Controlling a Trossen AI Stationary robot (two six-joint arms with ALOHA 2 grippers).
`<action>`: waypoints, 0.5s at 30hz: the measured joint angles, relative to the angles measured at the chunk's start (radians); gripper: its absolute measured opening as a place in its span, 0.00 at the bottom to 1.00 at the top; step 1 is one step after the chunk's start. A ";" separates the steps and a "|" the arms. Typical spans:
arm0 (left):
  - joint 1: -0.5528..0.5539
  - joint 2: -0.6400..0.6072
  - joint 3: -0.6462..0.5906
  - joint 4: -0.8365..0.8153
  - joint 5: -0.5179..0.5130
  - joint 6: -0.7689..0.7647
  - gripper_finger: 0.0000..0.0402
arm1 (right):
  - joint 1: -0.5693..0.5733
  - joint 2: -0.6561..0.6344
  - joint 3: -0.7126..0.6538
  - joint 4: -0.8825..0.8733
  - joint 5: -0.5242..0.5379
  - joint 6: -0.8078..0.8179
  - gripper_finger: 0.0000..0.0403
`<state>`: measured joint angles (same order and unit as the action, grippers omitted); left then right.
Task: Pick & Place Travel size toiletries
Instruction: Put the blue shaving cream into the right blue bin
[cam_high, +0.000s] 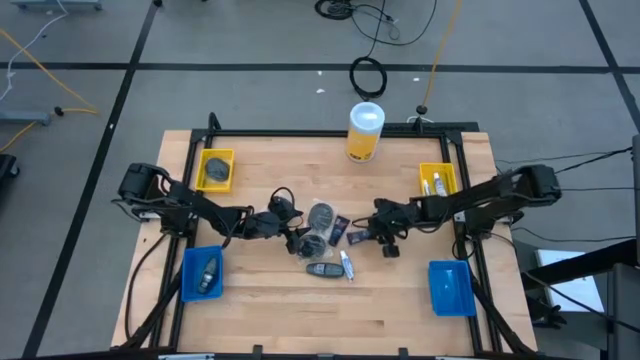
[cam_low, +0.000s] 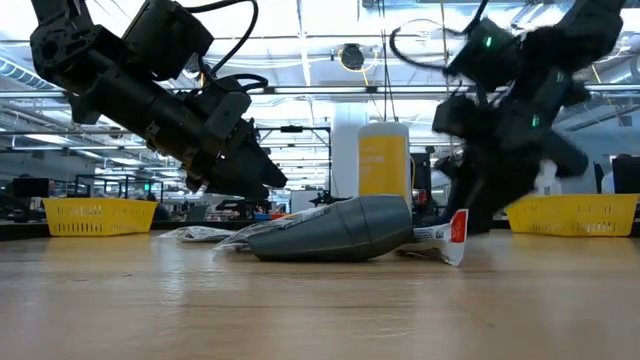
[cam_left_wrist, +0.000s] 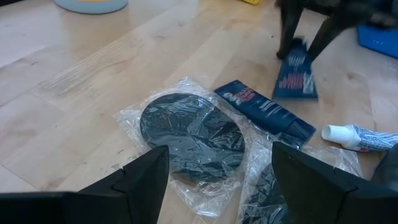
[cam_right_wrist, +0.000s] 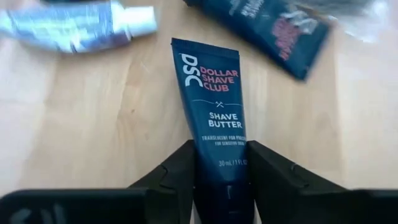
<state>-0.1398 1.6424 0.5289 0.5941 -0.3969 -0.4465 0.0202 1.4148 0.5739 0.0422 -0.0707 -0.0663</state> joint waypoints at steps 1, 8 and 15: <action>0.000 0.000 0.000 0.000 0.000 0.000 0.69 | 0.009 -0.033 0.015 -0.052 0.023 0.038 0.31; 0.000 -0.001 0.000 -0.001 0.000 0.000 0.68 | 0.195 -0.218 0.087 -0.421 0.148 0.326 0.29; 0.000 -0.001 0.000 0.000 0.000 -0.003 0.65 | 0.457 -0.308 0.179 -0.743 0.038 0.715 0.29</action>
<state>-0.1398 1.6417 0.5289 0.5938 -0.3973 -0.4493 0.4769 1.1064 0.7528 -0.7011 -0.0326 0.6482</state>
